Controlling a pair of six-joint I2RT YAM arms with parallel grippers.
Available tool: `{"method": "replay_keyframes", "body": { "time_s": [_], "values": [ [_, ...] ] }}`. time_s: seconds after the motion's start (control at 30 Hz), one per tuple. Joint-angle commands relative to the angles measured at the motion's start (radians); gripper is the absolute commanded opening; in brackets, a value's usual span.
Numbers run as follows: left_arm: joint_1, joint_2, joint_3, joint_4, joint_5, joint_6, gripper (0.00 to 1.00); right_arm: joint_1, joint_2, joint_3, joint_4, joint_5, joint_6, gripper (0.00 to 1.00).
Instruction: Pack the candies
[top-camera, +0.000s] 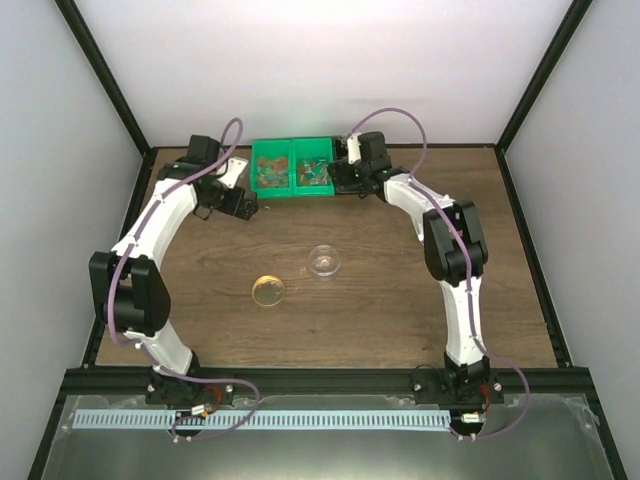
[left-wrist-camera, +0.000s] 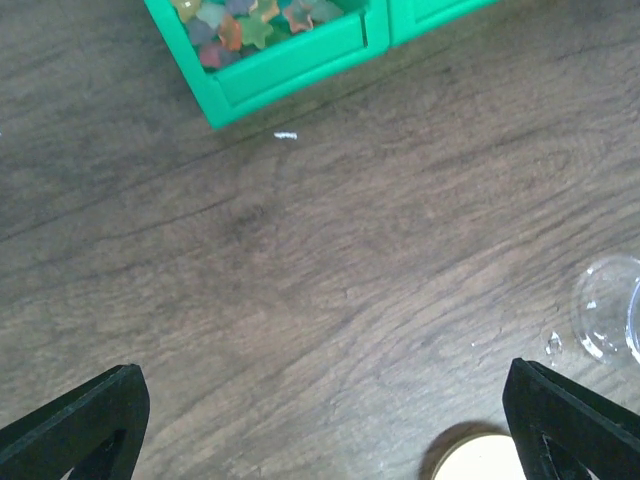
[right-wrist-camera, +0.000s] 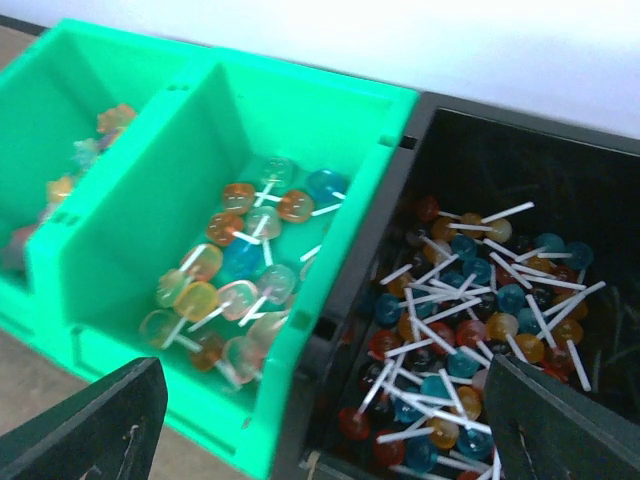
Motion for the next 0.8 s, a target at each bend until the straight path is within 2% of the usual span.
{"method": "replay_keyframes", "body": {
  "time_s": [0.0, 0.17, 0.43, 0.53, 0.63, 0.77],
  "values": [
    [-0.003, -0.042, -0.039, 0.009, -0.011, -0.006, 1.00, 0.026, 0.067, 0.092, 0.030, 0.071, -0.004, 0.88],
    [0.009, -0.065, -0.051, 0.030, -0.026, -0.031, 1.00, 0.050, 0.131, 0.128, 0.052, 0.098, -0.022, 0.81],
    [0.029, -0.090, -0.048, 0.049, -0.033, -0.024, 1.00, 0.082, 0.183, 0.144, 0.070, 0.095, -0.044, 0.62],
    [0.043, -0.093, -0.044, 0.052, -0.031, -0.032, 1.00, 0.084, 0.192, 0.154, 0.067, 0.094, -0.044, 0.52],
    [0.064, -0.104, -0.047, 0.060, -0.029, -0.047, 1.00, 0.087, 0.185, 0.152, 0.053, 0.069, -0.037, 0.48],
    [0.095, -0.114, -0.040, 0.074, -0.004, -0.040, 1.00, 0.108, 0.165, 0.113, 0.063, 0.038, -0.033, 0.37]
  ]
}}
